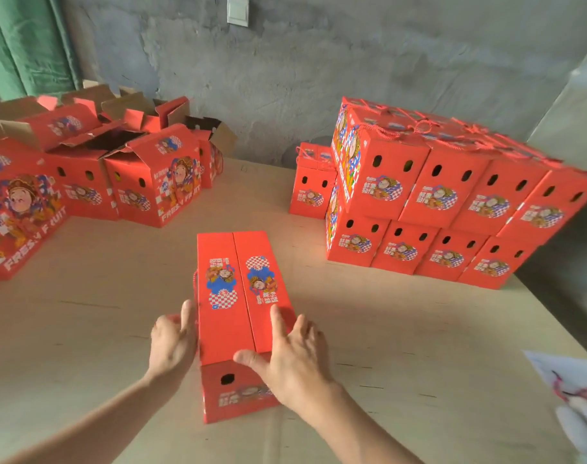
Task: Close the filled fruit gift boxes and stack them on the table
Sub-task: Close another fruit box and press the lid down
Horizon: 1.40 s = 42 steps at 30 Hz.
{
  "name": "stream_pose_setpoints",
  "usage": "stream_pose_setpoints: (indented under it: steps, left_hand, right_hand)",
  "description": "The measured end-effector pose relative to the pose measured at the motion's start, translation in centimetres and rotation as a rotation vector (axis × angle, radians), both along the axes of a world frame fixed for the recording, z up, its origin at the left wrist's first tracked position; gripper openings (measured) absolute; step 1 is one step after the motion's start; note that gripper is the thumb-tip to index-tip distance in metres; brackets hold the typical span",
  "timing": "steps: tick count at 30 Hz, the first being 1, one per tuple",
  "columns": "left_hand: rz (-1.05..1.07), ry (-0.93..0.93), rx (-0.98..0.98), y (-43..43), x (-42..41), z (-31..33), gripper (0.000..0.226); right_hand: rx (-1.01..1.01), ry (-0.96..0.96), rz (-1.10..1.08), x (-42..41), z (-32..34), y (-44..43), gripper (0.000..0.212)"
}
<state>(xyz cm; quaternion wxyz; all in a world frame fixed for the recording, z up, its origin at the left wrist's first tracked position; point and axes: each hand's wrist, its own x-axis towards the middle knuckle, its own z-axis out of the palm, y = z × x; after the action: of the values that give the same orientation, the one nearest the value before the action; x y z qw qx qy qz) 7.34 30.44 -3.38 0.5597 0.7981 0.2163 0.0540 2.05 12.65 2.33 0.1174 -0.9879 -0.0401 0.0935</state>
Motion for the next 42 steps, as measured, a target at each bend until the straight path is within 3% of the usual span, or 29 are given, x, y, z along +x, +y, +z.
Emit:
stream_pose_setpoints:
  steps: [3, 5, 6, 7, 9, 11, 12, 15, 18, 22, 26, 30, 33, 35, 39, 42]
  left_hand:
    - [0.088, 0.301, -0.436, -0.2, -1.3, 0.3, 0.057]
    - [0.072, 0.46, -0.627, -0.3, -1.8, 0.5, 0.058]
    - [0.066, 0.504, -0.683, -0.6, -1.9, 0.8, 0.059]
    - [0.062, 0.507, -0.73, -0.8, -1.8, 1.3, 0.057]
    - [0.067, 0.401, -0.777, -1.1, -1.2, 2.7, 0.046]
    - [0.119, 0.242, -0.745, -1.1, -0.3, 4.1, 0.029]
    - [0.138, 0.164, -0.712, -0.9, 0.2, 4.7, 0.023]
    - [0.069, -0.024, -0.485, -0.5, 1.4, 7.2, 0.012]
    - [-0.07, -0.219, -0.121, -0.3, 2.3, 11.0, 0.02]
    - [-0.321, -0.332, 0.274, -0.6, 3.4, 16.4, 0.029]
    - [-0.448, -0.383, 0.595, -1.1, 3.5, 17.5, 0.045]
    - [-0.431, -0.477, 0.467, -0.5, 3.2, 15.2, 0.037]
    - [-0.351, -0.407, 0.395, -0.1, 2.2, 10.6, 0.029]
    - [-0.484, -0.357, 0.396, -0.3, 0.7, 6.8, 0.018]
    - [-0.584, -0.415, 0.444, 0.3, -0.5, 4.6, 0.066]
    - [-0.551, -0.498, 0.47, 0.8, 0.0, 6.4, 0.081]
  right_hand:
    - [0.432, -0.089, -0.168, 0.5, 0.3, -2.0, 0.074]
    - [0.7, -0.026, -0.425, 1.2, -0.1, -4.0, 0.045]
    - [0.746, 0.065, -0.499, 1.5, -0.5, -4.6, 0.046]
    - [0.804, 0.199, -0.535, 1.7, -1.0, -4.8, 0.047]
    - [1.105, 0.462, -0.601, 2.6, -2.4, -3.9, 0.045]
    - [1.411, 0.504, -0.652, 4.3, -2.9, -2.6, 0.045]
    - [1.471, 0.461, -0.684, 5.2, -2.5, -2.1, 0.042]
    - [1.386, 0.152, -0.717, 7.7, 0.0, -1.2, 0.028]
    - [1.288, -0.106, -0.51, 9.4, 4.1, -0.8, 0.02]
    - [1.336, 0.019, -0.081, 9.5, 9.3, 1.0, 0.027]
    - [1.369, 0.261, 0.009, 9.2, 10.4, 3.2, 0.025]
    - [1.405, 0.446, -0.093, 9.3, 11.0, 3.5, 0.032]
    - [1.374, 0.396, -0.2, 10.0, 12.5, 3.6, 0.027]
    - [1.303, 0.317, -0.217, 10.3, 13.5, 3.9, 0.027]
    - [1.192, 0.24, -0.174, 10.5, 15.5, 4.7, 0.028]
    - [1.215, 0.168, -0.105, 10.5, 17.6, 5.5, 0.029]
